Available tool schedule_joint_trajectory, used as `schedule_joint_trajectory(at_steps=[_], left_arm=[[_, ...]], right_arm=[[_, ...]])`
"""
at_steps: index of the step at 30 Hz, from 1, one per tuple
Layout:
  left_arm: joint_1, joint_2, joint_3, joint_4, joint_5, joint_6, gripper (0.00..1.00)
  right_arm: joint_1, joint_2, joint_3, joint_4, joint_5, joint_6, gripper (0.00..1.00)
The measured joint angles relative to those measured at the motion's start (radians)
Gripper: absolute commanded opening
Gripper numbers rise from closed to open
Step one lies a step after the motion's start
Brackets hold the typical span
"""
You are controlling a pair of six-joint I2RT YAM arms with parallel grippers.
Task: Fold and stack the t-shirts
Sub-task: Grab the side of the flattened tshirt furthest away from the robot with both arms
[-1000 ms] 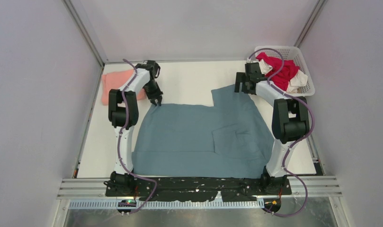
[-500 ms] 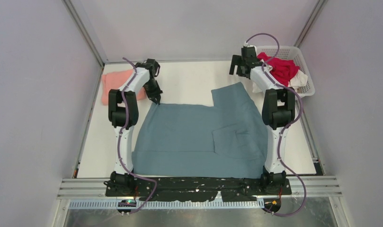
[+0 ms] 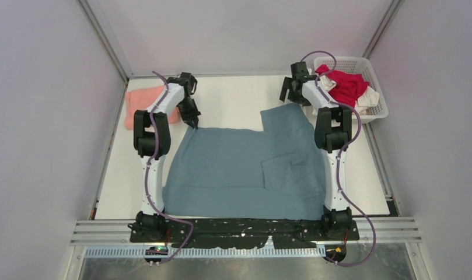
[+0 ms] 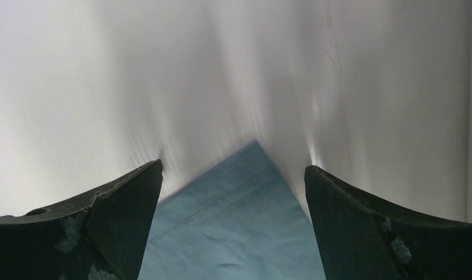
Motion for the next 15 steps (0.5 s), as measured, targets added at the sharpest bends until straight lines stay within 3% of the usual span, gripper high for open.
schedule_joint_trajectory(at_steps=[5,6,9,11,15], left_arm=[[0.0,0.0,0.0,0.0,0.0,0.008,0.0],[0.0,0.0,0.0,0.001,0.0,0.008,0.0],[0.0,0.0,0.0,0.002,0.0,0.011,0.0],[0.0,0.0,0.0,0.005,0.001,0.014,0.0],[0.003,0.0,0.0,0.006,0.008,0.022,0.0]], right_arm=[[0.017,0.0,0.0,-0.032,0.042,-0.002,0.74],[0.019,0.0,0.0,-0.035,0.045,-0.002,0.64],[0.027,0.0,0.0,-0.038,0.056,0.0,0.46],[0.031,0.0,0.0,-0.039,0.058,0.002,0.27],[0.033,0.0,0.008,-0.048,0.058,0.005,0.13]])
